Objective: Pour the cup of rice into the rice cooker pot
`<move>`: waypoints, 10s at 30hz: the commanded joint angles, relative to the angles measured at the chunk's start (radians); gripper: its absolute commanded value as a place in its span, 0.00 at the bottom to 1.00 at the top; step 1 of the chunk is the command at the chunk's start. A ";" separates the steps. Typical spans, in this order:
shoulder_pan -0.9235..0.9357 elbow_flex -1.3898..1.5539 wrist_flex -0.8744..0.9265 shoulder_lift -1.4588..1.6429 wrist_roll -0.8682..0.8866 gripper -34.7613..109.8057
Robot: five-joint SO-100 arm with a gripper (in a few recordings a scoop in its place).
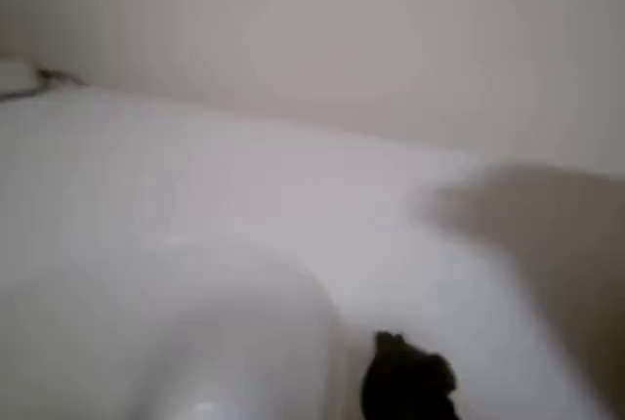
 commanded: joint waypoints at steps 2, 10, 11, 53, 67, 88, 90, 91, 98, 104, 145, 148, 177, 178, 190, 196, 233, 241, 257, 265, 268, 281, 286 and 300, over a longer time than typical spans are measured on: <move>-0.002 0.060 0.087 0.235 0.054 0.62; 0.015 -0.232 0.137 0.078 0.057 0.62; 0.015 -0.252 0.132 0.051 0.060 0.62; 0.238 -0.103 1.896 1.847 0.759 0.59; 0.589 -0.144 2.830 2.431 1.387 0.45; 0.698 0.117 3.238 2.428 1.347 0.24; 0.726 0.209 3.192 2.428 1.350 0.24; 0.742 0.249 3.168 2.428 1.356 0.24; 0.761 0.379 3.126 2.427 1.420 0.24; 0.761 0.379 3.125 2.427 1.422 0.24; 0.759 0.379 3.125 2.427 1.422 0.24; 0.759 0.379 3.125 2.427 1.422 0.24; 0.759 0.379 3.125 2.427 1.422 0.24; 0.759 0.379 3.125 2.427 1.422 0.24; 0.759 0.379 3.125 2.427 1.422 0.24; 0.759 0.379 3.125 2.427 1.422 0.24; 0.759 0.379 3.125 2.427 1.422 0.24; 0.759 0.379 3.125 2.427 1.422 0.24; 0.759 0.379 3.125 2.427 1.422 0.24; 0.759 0.379 3.125 2.427 1.422 0.24; 0.759 0.379 3.125 2.427 1.422 0.24; 0.759 0.379 3.125 2.427 1.422 0.24; 0.759 0.379 3.125 2.427 1.422 0.24; 0.759 0.379 3.125 2.427 1.422 0.24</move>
